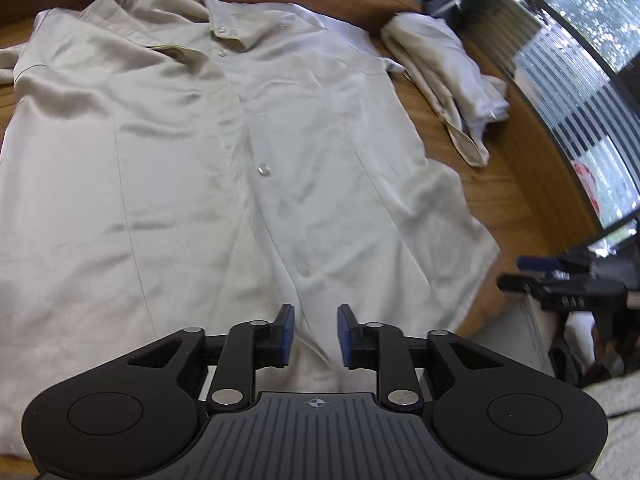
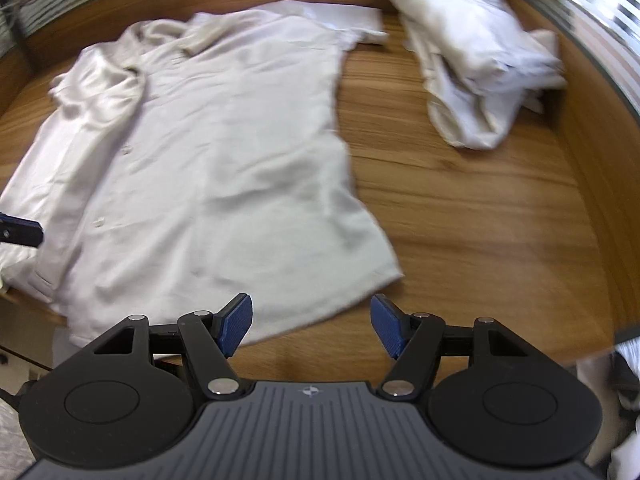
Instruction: Fold clothes
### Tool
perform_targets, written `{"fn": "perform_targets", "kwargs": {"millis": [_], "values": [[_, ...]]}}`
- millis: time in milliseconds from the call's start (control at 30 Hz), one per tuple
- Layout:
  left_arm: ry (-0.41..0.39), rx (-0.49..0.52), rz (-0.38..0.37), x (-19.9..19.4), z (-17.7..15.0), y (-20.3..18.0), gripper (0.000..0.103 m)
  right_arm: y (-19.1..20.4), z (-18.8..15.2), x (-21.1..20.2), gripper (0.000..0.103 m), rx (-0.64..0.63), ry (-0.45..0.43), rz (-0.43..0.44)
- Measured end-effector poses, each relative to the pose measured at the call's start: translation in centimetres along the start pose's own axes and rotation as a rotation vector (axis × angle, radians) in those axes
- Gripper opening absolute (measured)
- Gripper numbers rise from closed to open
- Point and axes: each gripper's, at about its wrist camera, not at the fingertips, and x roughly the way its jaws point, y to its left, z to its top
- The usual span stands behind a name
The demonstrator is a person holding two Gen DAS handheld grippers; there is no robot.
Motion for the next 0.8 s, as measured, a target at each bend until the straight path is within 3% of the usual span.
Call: {"fn": "perform_targets", "kwargs": {"millis": [233,467,567,733,800], "values": [[-0.029,-0.007,0.11,-2.7,-2.7,1.3,0.049,4.8,1.6,1.0,0.072,-0.126,0.005,0.132],[-0.033,-0.029,0.298,-5.6,-4.9,5.6,0.054,9.6,1.7,2.4,0.071,-0.148,0.051,0.216],[-0.017,-0.044,0.353,-6.6,-5.3,7.9,0.055,11.5,1.6,3.0,0.061,-0.134,0.074,0.237],[0.008,-0.059,0.439,-7.9,-5.4,11.5,0.061,14.8,1.5,4.1,0.055,-0.11,0.111,0.272],[0.01,-0.068,0.437,-8.0,-5.3,12.7,0.061,16.1,1.4,4.5,0.052,-0.101,0.126,0.286]]}}
